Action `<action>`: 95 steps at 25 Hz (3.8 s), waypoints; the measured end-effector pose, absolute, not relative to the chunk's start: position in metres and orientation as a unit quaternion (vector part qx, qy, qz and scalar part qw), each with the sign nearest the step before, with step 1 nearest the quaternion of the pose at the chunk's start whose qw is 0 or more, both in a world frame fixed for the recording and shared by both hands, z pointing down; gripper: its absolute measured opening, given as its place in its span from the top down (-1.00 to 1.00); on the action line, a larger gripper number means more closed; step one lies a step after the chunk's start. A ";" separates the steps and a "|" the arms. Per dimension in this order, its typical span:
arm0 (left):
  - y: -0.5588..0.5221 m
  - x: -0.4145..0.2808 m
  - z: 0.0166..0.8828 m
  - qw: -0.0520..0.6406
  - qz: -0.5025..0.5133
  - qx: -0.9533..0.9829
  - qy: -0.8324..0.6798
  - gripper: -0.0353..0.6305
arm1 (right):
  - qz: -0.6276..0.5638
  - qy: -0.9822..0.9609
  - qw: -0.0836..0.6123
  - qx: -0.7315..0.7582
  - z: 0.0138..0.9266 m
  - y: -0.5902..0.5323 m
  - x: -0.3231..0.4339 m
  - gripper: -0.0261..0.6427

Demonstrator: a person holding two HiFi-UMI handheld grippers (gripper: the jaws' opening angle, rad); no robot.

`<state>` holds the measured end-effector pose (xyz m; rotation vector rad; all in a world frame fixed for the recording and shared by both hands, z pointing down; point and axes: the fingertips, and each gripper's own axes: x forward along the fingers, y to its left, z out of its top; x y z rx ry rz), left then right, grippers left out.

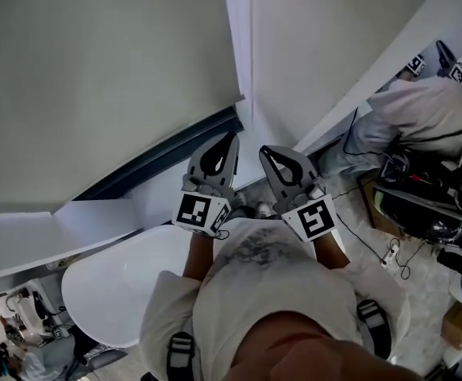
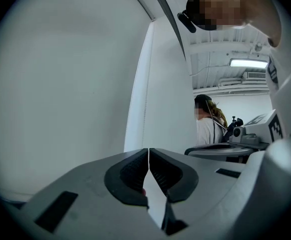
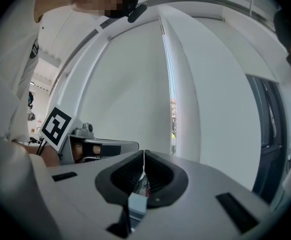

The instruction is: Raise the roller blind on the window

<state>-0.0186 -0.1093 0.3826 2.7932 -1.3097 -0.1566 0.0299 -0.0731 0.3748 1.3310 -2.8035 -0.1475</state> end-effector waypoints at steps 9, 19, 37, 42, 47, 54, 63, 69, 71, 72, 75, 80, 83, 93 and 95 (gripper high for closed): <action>-0.143 -0.003 0.380 0.029 -0.050 0.922 -0.384 0.86 | -0.040 -0.892 0.021 0.451 0.373 -0.092 0.035 0.74; -0.165 0.035 0.379 0.023 -0.037 0.939 -0.340 0.63 | -0.042 -0.874 0.034 0.484 0.376 -0.103 0.061 0.74; -0.188 0.081 0.363 0.007 -0.032 0.959 -0.281 0.56 | -0.045 -0.855 0.042 0.516 0.361 -0.099 0.076 0.73; -0.190 0.079 0.367 0.014 -0.044 0.961 -0.272 0.56 | -0.045 -0.853 0.046 0.518 0.368 -0.097 0.072 0.73; -0.198 0.111 0.369 0.018 -0.042 0.963 -0.264 0.66 | -0.040 -0.852 0.046 0.520 0.368 -0.105 0.100 0.74; -0.200 0.100 0.378 0.019 -0.037 0.963 -0.268 0.87 | -0.036 -0.852 0.043 0.521 0.373 -0.107 0.096 0.73; -0.184 0.064 0.396 0.039 -0.036 0.961 -0.270 0.87 | -0.035 -0.873 0.041 0.486 0.373 -0.115 0.069 0.73; -0.170 0.040 0.401 0.050 -0.031 0.959 -0.278 0.87 | -0.049 -0.890 0.036 0.451 0.348 -0.118 0.045 0.73; -0.166 0.035 0.403 0.052 -0.026 0.958 -0.282 0.87 | -0.058 -0.893 0.033 0.445 0.336 -0.120 0.039 0.72; -0.164 0.033 0.405 0.052 -0.023 0.957 -0.284 0.87 | -0.064 -0.894 0.033 0.442 0.331 -0.121 0.036 0.66; -0.157 0.029 0.411 0.054 -0.016 0.956 -0.289 0.87 | -0.077 -0.898 0.031 0.433 0.316 -0.123 0.029 0.54; -0.148 0.028 0.416 0.056 -0.020 0.954 -0.294 0.87 | -0.097 -0.899 0.017 0.427 0.288 -0.125 0.025 0.52; -0.144 0.025 0.418 0.048 -0.018 0.953 -0.299 0.87 | -0.118 -0.897 0.011 0.426 0.269 -0.129 0.019 0.52; -0.136 0.017 0.427 0.047 -0.023 0.951 -0.306 0.87 | -0.145 -0.896 -0.004 0.419 0.237 -0.144 0.004 0.52; -0.132 0.016 0.426 0.045 -0.024 0.951 -0.305 0.87 | -0.141 -0.899 -0.010 0.415 0.232 -0.142 0.001 0.55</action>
